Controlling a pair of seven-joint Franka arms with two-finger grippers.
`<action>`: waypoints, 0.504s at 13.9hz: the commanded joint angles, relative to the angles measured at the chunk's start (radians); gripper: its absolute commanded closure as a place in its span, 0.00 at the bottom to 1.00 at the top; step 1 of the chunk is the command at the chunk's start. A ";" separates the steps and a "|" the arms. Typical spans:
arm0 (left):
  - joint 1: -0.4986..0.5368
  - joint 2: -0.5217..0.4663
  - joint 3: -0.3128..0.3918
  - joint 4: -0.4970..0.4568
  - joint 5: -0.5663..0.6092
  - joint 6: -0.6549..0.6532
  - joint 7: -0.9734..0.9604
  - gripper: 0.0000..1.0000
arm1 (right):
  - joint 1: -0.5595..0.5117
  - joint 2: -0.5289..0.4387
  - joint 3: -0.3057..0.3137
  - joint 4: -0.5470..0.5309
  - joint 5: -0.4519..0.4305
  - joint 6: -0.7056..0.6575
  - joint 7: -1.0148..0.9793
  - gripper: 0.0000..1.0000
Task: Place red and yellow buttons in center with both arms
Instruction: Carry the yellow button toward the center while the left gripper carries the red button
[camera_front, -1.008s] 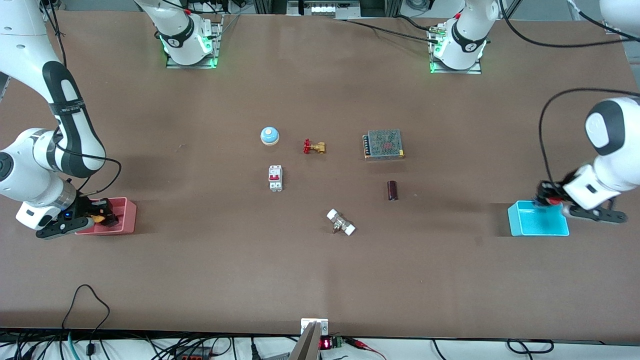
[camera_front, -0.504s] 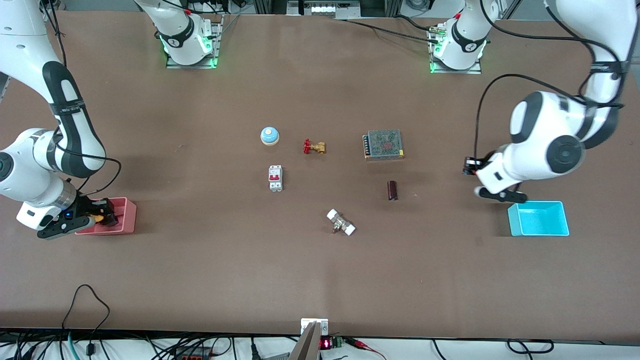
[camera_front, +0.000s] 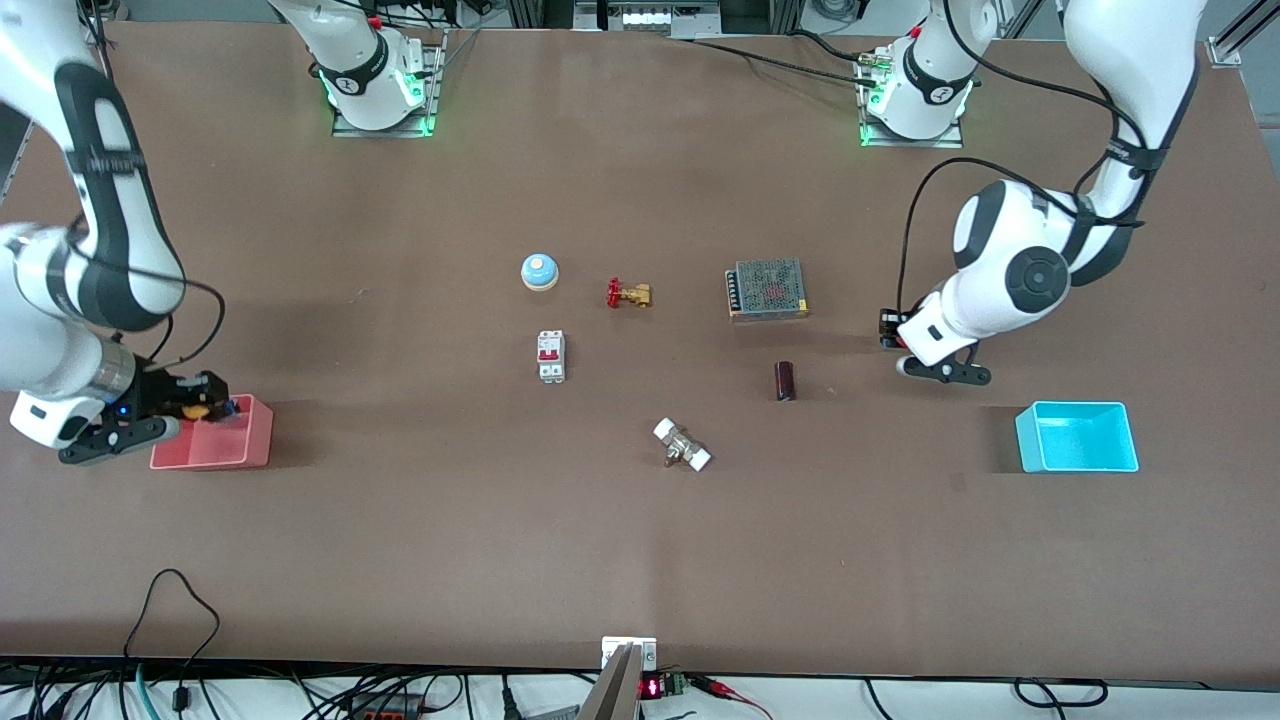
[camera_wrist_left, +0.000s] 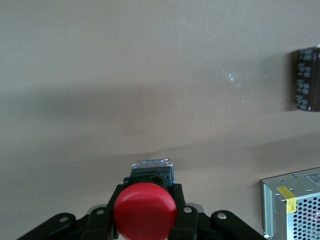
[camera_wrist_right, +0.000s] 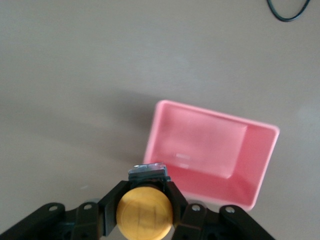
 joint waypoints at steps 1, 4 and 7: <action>-0.028 0.003 -0.005 -0.042 0.017 0.073 -0.073 0.79 | 0.060 -0.083 0.042 -0.034 0.008 -0.091 0.187 0.67; -0.036 0.011 -0.005 -0.044 0.017 0.081 -0.117 0.42 | 0.133 -0.114 0.109 -0.100 0.000 -0.085 0.390 0.67; -0.036 0.003 -0.005 -0.039 0.017 0.072 -0.113 0.00 | 0.183 -0.117 0.180 -0.227 -0.039 0.086 0.583 0.67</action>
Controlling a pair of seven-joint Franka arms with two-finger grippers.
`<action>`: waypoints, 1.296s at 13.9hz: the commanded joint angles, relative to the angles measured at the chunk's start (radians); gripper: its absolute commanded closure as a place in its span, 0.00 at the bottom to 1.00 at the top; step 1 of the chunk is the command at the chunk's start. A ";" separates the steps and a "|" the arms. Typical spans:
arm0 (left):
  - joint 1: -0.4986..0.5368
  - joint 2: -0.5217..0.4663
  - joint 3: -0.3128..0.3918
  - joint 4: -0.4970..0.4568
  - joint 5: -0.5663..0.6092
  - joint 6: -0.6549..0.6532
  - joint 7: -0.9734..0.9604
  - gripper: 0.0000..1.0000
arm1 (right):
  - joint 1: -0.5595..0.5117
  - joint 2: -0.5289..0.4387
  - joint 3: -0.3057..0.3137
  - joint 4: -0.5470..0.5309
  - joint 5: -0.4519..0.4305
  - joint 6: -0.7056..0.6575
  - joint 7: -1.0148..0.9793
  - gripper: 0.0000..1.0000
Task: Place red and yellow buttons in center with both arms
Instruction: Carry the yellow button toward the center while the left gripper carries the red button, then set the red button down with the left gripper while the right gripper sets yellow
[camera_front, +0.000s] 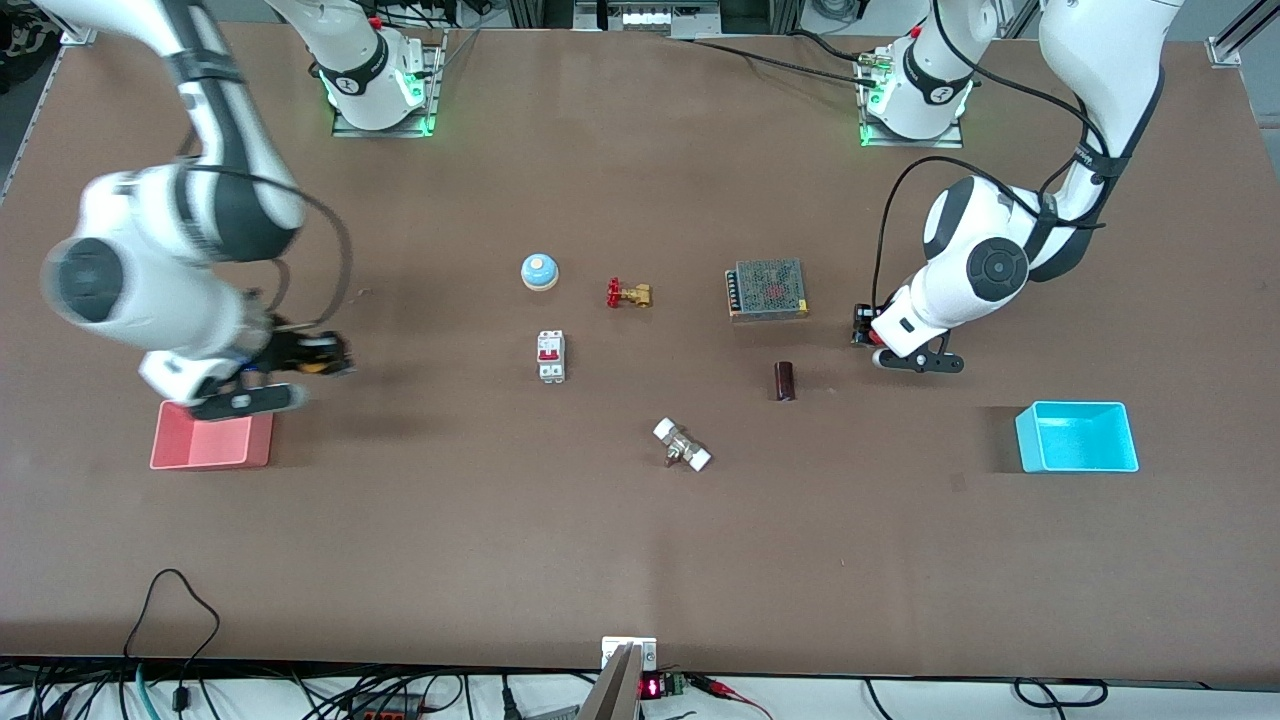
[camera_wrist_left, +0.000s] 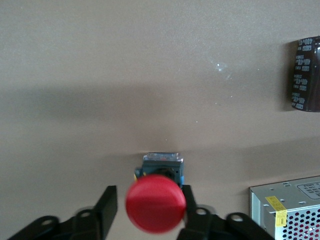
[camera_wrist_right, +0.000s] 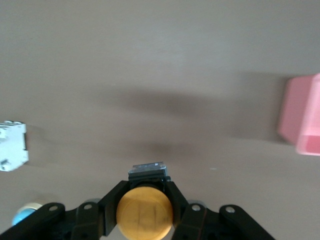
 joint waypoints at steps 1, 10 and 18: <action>0.002 -0.025 -0.002 0.004 0.017 -0.008 -0.016 0.00 | 0.023 -0.026 0.050 -0.157 -0.061 0.183 0.143 0.67; 0.021 -0.078 0.007 0.439 0.117 -0.544 -0.014 0.00 | 0.080 0.012 0.058 -0.369 -0.116 0.501 0.236 0.67; 0.076 -0.073 0.006 0.838 0.158 -0.890 0.226 0.00 | 0.080 0.035 0.058 -0.365 -0.142 0.503 0.234 0.51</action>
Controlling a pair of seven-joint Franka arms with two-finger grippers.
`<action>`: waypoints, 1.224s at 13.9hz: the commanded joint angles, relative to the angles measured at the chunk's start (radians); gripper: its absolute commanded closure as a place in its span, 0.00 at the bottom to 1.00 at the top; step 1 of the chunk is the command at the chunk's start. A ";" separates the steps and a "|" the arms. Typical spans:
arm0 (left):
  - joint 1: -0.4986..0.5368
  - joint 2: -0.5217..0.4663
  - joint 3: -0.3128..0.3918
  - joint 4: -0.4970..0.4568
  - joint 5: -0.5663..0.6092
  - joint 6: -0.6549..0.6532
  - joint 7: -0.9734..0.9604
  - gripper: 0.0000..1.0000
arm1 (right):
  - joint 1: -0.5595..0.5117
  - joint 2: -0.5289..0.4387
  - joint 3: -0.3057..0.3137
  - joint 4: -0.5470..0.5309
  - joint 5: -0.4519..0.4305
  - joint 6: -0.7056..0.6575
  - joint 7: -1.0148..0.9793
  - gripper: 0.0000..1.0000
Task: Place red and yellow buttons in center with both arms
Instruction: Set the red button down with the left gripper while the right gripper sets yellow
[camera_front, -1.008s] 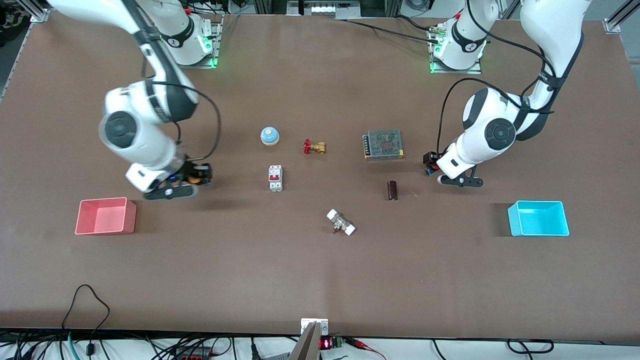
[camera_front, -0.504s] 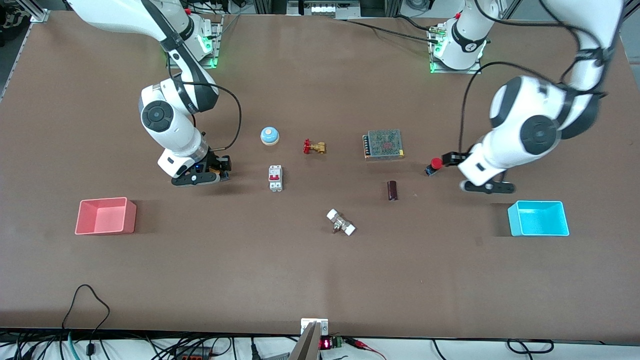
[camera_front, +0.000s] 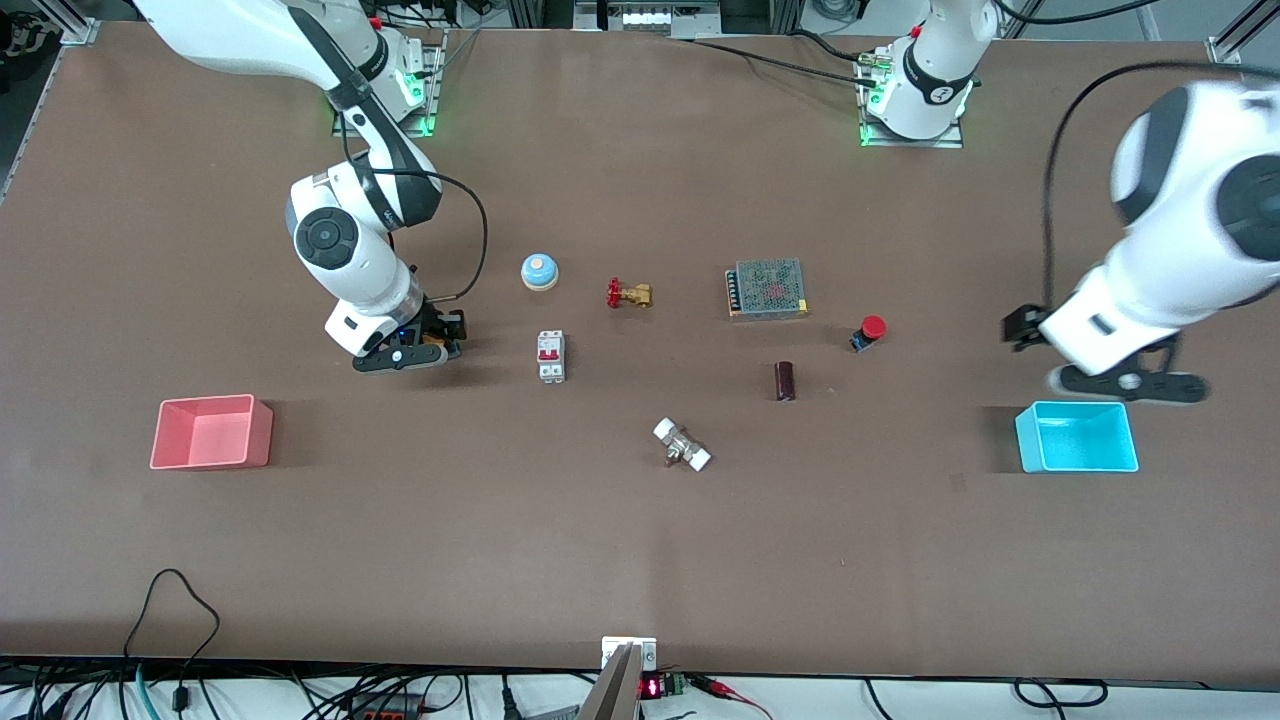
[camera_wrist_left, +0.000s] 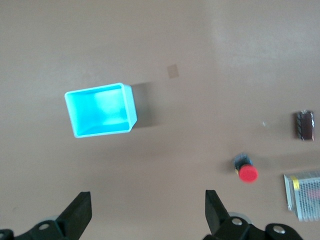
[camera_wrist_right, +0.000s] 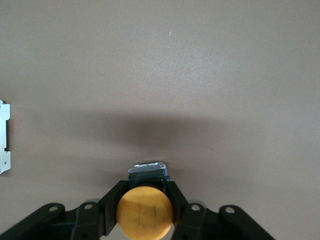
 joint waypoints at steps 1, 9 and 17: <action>0.005 0.021 -0.005 0.108 -0.050 -0.130 0.049 0.00 | 0.001 0.000 0.002 -0.002 -0.020 0.014 0.018 0.46; 0.008 0.022 -0.005 0.111 -0.062 -0.133 0.078 0.00 | -0.023 -0.071 -0.001 0.168 -0.009 -0.179 -0.008 0.00; -0.227 -0.275 0.343 -0.223 -0.229 0.134 0.061 0.00 | -0.054 -0.112 -0.162 0.570 0.181 -0.743 -0.374 0.00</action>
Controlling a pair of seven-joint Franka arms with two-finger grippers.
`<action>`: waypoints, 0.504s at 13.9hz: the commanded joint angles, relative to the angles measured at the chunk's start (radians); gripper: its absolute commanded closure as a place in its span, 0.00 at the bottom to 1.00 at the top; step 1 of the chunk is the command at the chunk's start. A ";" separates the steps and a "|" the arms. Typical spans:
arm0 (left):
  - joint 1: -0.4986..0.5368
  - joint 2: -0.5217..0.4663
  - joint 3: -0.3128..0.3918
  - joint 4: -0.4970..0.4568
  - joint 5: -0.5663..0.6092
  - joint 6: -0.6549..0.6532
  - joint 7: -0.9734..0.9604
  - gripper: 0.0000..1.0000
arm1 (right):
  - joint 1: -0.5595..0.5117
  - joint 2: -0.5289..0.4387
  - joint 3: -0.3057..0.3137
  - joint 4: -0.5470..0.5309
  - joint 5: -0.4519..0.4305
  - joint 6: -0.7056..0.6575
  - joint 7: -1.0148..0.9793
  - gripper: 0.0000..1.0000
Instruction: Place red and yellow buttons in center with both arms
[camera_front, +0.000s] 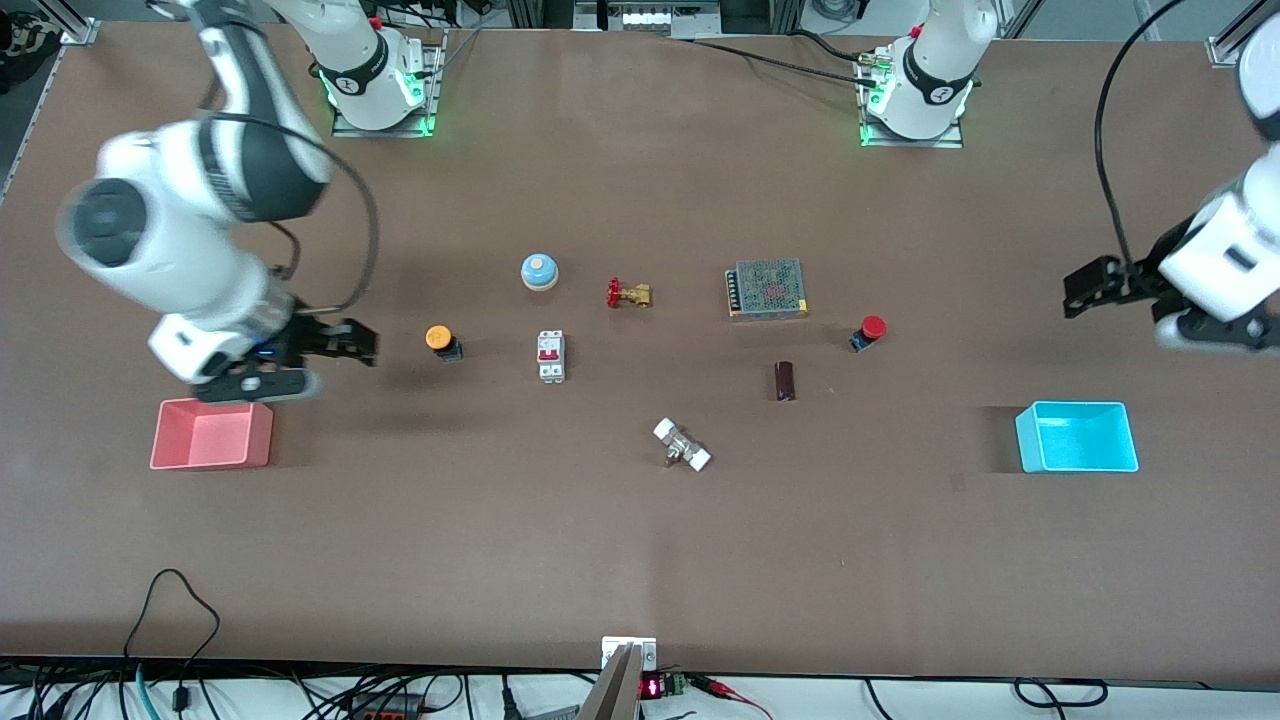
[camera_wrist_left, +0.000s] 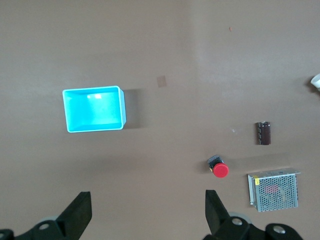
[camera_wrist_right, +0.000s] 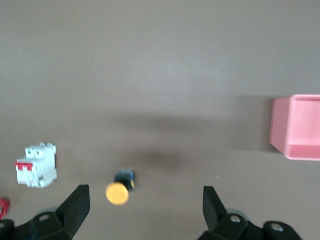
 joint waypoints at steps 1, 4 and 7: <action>-0.026 -0.085 0.022 -0.110 -0.013 0.037 0.009 0.00 | -0.005 -0.013 -0.056 0.122 0.028 -0.195 -0.166 0.00; -0.026 -0.076 0.019 -0.103 -0.013 0.033 0.007 0.00 | -0.003 -0.051 -0.094 0.182 0.017 -0.306 -0.164 0.00; -0.025 -0.074 0.019 -0.103 -0.013 0.033 0.009 0.00 | -0.003 -0.062 -0.119 0.191 0.011 -0.320 -0.166 0.00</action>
